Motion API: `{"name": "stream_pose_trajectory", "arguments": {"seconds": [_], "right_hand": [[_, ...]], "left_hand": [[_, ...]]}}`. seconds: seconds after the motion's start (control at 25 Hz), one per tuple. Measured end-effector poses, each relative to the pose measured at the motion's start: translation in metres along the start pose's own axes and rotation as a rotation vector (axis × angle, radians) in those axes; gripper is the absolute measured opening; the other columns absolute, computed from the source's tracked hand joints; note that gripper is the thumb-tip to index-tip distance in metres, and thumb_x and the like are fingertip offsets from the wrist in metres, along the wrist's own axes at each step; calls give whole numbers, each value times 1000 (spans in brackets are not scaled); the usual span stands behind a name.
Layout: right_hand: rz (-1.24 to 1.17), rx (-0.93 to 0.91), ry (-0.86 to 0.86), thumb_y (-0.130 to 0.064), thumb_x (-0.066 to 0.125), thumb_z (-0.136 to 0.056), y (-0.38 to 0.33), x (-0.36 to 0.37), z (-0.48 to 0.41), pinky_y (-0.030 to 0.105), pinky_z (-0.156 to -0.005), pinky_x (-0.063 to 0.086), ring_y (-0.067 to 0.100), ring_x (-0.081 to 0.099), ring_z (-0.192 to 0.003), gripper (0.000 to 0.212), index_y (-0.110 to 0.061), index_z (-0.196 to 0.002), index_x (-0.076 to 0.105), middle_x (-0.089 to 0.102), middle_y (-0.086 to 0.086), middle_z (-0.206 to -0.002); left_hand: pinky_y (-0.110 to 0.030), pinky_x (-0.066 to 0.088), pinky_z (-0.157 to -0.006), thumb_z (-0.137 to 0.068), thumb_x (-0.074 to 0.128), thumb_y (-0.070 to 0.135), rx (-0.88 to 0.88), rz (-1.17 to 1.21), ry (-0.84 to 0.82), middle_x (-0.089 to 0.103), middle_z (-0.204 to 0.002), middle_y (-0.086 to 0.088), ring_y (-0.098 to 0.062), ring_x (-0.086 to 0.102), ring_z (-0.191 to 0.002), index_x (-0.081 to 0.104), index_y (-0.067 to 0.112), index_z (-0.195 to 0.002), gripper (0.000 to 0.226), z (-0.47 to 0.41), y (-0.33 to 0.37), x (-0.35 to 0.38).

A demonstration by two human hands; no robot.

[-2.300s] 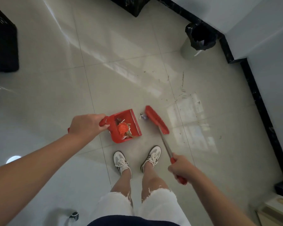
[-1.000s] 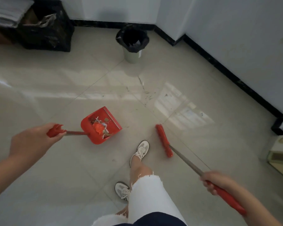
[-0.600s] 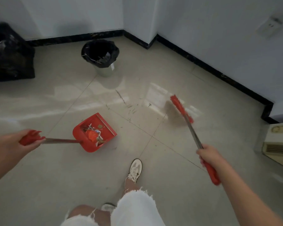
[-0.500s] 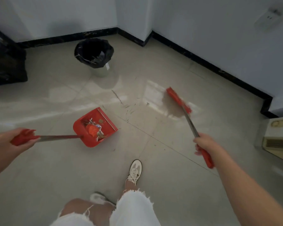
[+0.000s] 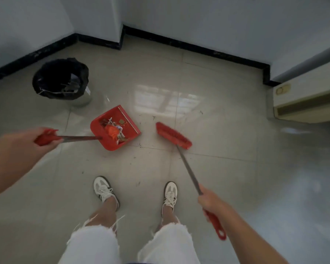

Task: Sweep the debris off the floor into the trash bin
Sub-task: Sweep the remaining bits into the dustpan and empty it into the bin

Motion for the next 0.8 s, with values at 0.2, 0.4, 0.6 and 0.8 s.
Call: {"name": "stream_pose_trajectory", "arguments": {"seconds": [0.2,0.4,0.6,0.8], "right_hand": [[-88,31,-189,-1,37,-87,-35,119,94,9,-32,38,-2,42,-48,61,-24,-144,37,42,-10,-65],[-485,147,-43,4,41,-83,-5,131,125,17,-30,30,16,36,-27,64,-31,-136,49,39,5,-40],[-838,266,176,2,44,-90,55,124,135,16,-33,30,13,32,-31,56,-43,-124,48,35,4,-45],[-977,361,253,2,36,-96,88,141,84,18,-26,37,10,40,-20,15,-7,-87,43,39,8,-47]], "left_hand": [[-43,55,-80,-84,72,49,202,-91,117,76,-96,0,-32,70,-93,74,31,-108,30,40,123,-103],[-34,49,-65,-86,68,50,290,-154,57,71,-81,-2,-32,68,-78,74,27,-105,30,43,119,-107],[-41,54,-71,-86,61,63,197,-117,118,67,-75,1,-30,66,-78,70,28,-95,37,59,98,-128],[-46,55,-92,-76,61,74,133,-36,23,73,-104,18,-12,68,-97,63,54,-107,38,61,23,-134]]}}
Point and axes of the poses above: each hand's wrist, its own z-axis away from the middle knuckle, its own x-axis out of the palm, y = z × x, the point moved 8 cm from there along -z, towards the middle knuckle
